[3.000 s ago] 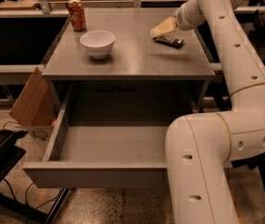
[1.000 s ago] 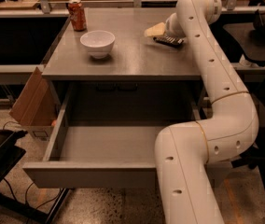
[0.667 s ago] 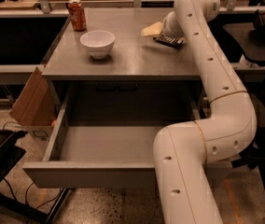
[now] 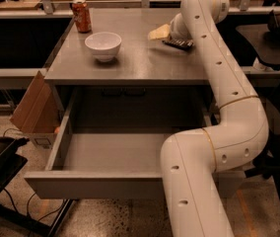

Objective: Place rxbar chocolate into top drawer

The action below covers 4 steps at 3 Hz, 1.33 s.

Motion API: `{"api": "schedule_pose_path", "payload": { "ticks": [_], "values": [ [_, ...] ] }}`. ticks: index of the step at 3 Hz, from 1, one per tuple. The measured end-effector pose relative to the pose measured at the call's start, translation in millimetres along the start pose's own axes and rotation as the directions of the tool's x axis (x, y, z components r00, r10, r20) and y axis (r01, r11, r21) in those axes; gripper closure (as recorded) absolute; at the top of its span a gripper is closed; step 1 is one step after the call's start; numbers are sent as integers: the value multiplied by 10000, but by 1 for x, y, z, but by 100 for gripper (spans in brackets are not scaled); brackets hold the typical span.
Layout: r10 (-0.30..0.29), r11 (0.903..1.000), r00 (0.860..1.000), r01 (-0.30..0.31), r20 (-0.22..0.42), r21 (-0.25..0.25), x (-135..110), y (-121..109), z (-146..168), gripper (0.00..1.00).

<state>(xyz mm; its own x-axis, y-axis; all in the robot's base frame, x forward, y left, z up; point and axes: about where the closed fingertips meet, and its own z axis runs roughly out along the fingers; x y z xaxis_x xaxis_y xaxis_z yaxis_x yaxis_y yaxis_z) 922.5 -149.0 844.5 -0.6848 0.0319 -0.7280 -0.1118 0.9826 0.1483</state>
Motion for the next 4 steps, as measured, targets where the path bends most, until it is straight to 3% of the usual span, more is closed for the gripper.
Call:
{"api": "schedule_pose_path", "payload": {
  "ticks": [1,3,4],
  "values": [
    [-678,9959,9977,681,-69,600,3,0,9,0],
    [-969,9922,9951,981,-198,773,8,-2,15,0],
    [-961,9923,9950,979,-270,757,12,-1,20,26]
  ]
}}
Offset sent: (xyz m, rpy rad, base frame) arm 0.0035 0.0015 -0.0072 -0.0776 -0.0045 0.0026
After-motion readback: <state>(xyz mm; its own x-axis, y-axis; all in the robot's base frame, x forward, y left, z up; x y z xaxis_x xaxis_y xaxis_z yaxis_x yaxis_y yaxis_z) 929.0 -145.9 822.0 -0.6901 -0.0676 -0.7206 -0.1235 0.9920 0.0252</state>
